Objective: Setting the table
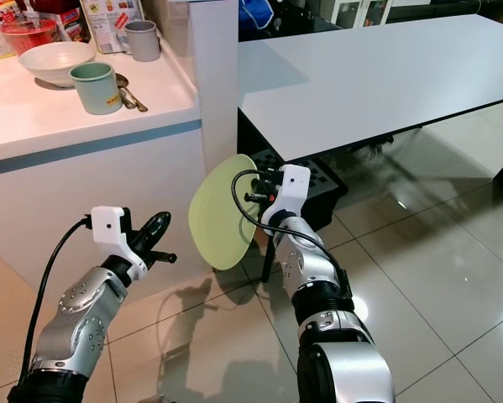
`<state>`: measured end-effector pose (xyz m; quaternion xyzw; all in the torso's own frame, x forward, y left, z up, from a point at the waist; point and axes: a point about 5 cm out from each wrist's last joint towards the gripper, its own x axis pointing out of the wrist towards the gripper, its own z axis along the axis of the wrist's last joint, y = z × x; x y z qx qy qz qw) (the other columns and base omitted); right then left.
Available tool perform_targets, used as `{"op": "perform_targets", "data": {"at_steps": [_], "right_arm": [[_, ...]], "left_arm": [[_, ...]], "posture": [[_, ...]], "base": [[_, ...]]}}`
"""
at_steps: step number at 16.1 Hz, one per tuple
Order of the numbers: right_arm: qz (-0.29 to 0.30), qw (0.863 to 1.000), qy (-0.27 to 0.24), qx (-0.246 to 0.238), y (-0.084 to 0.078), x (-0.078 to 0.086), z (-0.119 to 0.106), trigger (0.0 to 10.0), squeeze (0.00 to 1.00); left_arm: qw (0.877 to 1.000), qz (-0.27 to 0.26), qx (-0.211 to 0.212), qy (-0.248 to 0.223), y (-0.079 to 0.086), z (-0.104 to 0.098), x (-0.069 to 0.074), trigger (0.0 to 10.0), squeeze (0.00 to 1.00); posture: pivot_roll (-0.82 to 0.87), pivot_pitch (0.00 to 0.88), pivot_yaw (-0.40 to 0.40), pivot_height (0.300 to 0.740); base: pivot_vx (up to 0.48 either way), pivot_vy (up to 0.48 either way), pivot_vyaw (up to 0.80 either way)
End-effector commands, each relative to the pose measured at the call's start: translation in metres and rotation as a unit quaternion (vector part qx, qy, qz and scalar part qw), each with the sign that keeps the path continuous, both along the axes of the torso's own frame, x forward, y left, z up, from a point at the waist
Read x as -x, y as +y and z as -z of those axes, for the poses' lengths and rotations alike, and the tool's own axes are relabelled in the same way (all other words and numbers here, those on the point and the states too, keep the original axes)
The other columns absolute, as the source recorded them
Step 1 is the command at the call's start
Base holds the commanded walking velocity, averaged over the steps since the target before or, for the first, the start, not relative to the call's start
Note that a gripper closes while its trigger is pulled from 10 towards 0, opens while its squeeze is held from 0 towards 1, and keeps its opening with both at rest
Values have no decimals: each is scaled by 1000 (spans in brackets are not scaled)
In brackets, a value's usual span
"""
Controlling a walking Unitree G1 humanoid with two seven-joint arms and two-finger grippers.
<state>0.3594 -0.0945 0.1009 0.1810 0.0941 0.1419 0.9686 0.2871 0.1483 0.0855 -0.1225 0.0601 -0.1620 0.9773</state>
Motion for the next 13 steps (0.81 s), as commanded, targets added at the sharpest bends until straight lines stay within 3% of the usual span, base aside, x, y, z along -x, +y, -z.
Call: {"op": "perform_targets", "data": {"at_steps": [1,4,9,13], "right_arm": [[5,1000,-29,-5,-3,-4,-14,0,0],[4,1000,-30,-3,-4,-4,-14,0,0],[2,1000,-28,-2,-3,-2,-12,0,0],[1,1000,-27,-3,-1,-2,-12,0,0]], "left_arm": [[1000,-2,-9,-2,-2,-2,-3,10000,0],[1000,-1,-22,1,-5,0,-3,10000,0],[1000,-3,-27,0,-7,2,-3,10000,0],[1000,-6,-28,-4,-6,0,-3,10000,0]], "posture": [[63,0,-5,740],[60,0,-7,740],[60,0,-6,740],[62,0,-1,740]], "base": [[0,0,0],[0,0,0],[395,0,0],[0,0,0]]}}
